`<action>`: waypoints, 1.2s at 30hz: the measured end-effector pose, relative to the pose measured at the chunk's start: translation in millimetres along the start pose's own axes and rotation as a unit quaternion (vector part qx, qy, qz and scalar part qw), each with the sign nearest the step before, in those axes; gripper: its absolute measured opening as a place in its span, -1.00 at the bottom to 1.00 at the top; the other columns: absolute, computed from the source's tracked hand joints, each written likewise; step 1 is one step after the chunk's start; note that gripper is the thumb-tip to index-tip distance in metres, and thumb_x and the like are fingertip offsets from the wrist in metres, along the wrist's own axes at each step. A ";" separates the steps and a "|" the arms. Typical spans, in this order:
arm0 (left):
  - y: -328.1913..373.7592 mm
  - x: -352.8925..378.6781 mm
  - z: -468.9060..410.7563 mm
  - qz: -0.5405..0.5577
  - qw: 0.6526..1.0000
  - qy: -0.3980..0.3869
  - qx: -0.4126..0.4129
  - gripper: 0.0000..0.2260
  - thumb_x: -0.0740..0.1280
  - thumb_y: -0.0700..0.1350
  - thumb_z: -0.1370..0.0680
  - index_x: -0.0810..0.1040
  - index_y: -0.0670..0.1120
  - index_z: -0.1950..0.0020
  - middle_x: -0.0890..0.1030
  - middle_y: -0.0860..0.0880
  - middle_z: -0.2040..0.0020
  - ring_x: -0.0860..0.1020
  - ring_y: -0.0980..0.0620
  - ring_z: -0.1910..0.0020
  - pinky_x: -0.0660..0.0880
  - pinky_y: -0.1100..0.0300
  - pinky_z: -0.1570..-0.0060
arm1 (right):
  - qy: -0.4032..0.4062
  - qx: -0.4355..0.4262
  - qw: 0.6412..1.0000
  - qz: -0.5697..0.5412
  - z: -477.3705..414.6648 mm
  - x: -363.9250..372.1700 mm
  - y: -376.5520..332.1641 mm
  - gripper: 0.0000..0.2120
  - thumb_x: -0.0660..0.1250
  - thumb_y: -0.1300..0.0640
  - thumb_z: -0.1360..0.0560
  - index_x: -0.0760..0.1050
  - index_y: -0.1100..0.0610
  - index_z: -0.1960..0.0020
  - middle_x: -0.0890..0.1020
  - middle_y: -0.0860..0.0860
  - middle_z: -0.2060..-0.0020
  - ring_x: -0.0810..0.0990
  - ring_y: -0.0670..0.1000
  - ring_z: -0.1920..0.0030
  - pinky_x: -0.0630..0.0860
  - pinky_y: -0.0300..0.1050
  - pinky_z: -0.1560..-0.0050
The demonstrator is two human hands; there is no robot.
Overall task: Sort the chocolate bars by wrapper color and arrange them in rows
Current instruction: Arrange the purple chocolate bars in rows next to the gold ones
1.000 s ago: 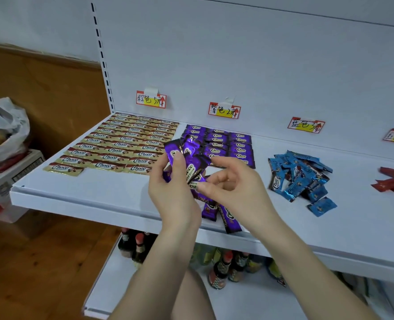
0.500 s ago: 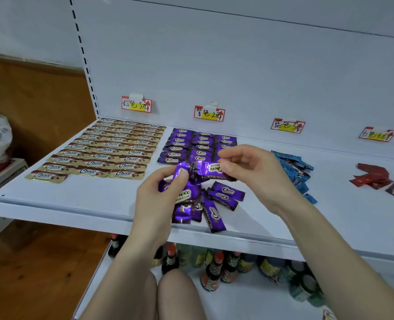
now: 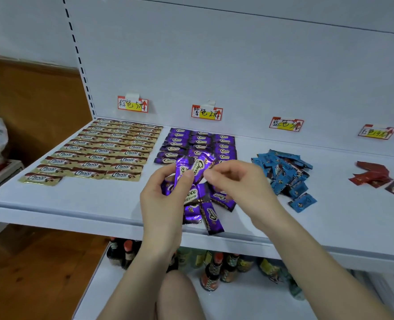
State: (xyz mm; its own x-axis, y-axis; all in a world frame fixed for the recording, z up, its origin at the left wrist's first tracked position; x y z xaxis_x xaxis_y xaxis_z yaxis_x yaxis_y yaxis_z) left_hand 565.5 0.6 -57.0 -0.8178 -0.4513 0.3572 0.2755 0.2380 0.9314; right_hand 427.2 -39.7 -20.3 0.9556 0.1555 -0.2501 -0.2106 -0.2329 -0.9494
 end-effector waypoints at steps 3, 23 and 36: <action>-1.3 9.1 2.9 -0.030 0.999 -0.035 0.017 -0.87 0.43 -0.18 -0.45 0.61 0.07 0.13 0.65 0.07 0.20 0.62 -0.15 0.04 0.54 -0.20 -0.02 | 0.009 0.025 0.998 -0.057 -7.8 1.1 5.8 -0.96 0.41 0.14 -0.41 0.57 0.05 0.20 0.59 -0.12 0.37 0.50 -0.22 0.37 0.41 -0.37 0.37; -27.5 -16.3 -28.8 0.000 0.997 0.015 -0.070 -0.94 0.40 -0.14 -0.47 0.61 0.00 0.08 0.68 -0.09 0.13 0.68 -0.05 0.18 0.60 0.05 0.26 | -0.156 -0.029 0.875 0.457 -81.5 -42.2 63.8 -0.79 0.33 0.03 -0.49 0.60 0.09 -0.06 0.57 -0.02 0.04 0.51 -0.06 0.06 0.42 -0.19 0.08; -30.3 -17.0 -30.7 -0.005 0.996 0.011 -0.084 -0.90 0.39 -0.10 -0.45 0.59 0.00 0.04 0.69 -0.01 0.20 0.68 0.00 0.20 0.62 0.08 0.33 | -0.128 -0.071 0.881 0.450 -93.1 -27.8 66.5 -0.83 0.32 0.13 -0.50 0.62 0.17 0.00 0.62 0.10 0.11 0.55 0.08 0.08 0.49 -0.02 0.06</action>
State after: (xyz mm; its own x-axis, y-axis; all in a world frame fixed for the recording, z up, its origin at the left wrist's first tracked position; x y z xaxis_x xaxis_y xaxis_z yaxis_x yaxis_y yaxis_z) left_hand 586.6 -25.3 -89.2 -0.8104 -0.4711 0.3483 0.3499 0.0876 0.9327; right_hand 405.8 -149.0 -58.8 0.3331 0.0540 -0.9414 -0.8135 -0.4884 -0.3158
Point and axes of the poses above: each hand's wrist, its own z-axis away from the middle knuckle, its own x-axis out of the palm, y = z × x, the point moved 6 cm from there along -z, towards the middle knuckle
